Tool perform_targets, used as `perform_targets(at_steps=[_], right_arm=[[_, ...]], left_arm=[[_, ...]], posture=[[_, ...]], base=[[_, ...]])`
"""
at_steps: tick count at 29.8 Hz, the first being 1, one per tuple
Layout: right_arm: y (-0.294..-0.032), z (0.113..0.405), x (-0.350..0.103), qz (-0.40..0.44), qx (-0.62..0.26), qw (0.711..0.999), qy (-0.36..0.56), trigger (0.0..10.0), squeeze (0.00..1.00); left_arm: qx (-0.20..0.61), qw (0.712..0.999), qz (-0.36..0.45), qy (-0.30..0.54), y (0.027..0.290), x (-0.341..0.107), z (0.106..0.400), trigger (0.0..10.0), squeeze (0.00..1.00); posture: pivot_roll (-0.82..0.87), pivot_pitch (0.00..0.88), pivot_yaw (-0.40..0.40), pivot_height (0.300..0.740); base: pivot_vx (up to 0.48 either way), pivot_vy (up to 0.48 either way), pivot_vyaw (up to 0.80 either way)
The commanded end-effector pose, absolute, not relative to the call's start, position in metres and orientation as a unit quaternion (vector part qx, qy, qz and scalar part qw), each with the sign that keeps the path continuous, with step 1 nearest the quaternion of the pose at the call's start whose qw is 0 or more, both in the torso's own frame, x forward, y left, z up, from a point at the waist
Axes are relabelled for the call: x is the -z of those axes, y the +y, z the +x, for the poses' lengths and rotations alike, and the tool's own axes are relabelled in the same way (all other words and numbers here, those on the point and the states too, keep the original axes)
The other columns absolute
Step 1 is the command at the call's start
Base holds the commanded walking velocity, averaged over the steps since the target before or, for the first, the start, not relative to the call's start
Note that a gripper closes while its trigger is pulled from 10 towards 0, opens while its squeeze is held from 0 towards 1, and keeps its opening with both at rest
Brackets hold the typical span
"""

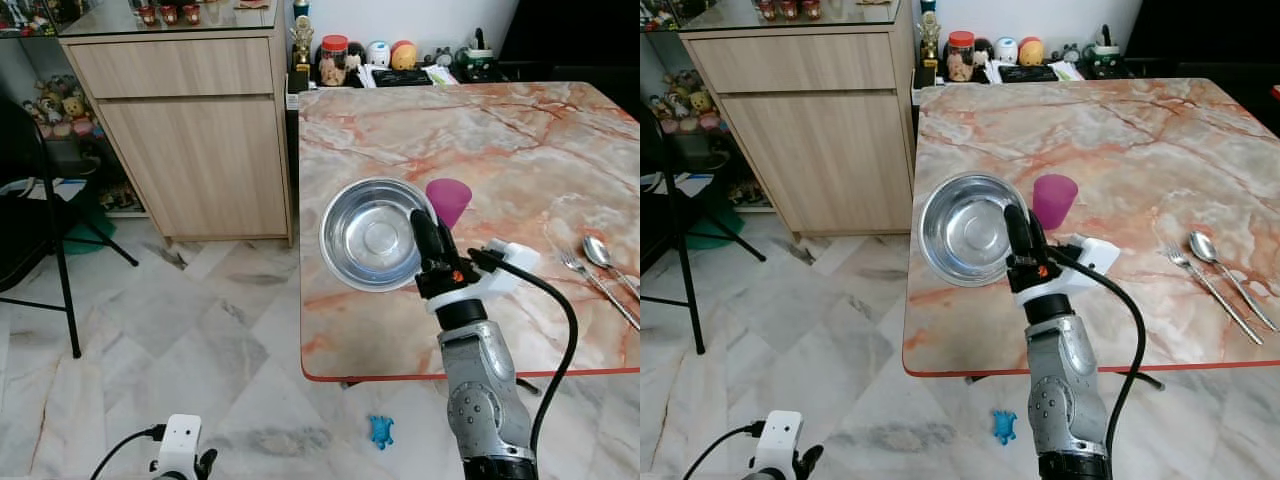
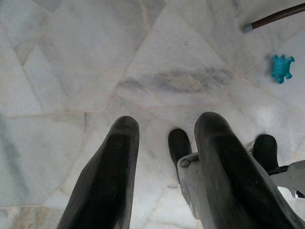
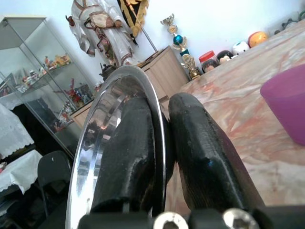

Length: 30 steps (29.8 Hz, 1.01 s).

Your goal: Setting the table

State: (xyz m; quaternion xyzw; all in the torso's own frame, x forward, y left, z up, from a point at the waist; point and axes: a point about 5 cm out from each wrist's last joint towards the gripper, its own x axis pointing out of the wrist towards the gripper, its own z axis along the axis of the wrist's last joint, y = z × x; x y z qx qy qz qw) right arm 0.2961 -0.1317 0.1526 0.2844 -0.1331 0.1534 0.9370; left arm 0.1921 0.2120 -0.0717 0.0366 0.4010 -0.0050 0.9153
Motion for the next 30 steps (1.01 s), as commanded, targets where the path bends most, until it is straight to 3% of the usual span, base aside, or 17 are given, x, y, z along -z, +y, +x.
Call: perform_targets(at_steps=[1,30], right_arm=[[-0.1320,0.2889,-0.1503,0.289,-0.152,0.935,-0.137,10.0,0.00],[-0.1313,0.2881,-0.1513,0.249,-0.154,0.946,-0.136,10.0,0.00]], left_arm=[[0.010,0.908,0.042,0.416,0.2102,0.0761,0.1854,10.0,0.00],[0.009,0.908,0.040,0.416,0.2097,0.0761,0.1855,10.0,0.00]], posture=[[0.00,0.049,0.005,0.740],[0.00,0.063,0.005,0.740]], base=[[0.000,-0.480,0.00],[0.000,-0.480,0.00]])
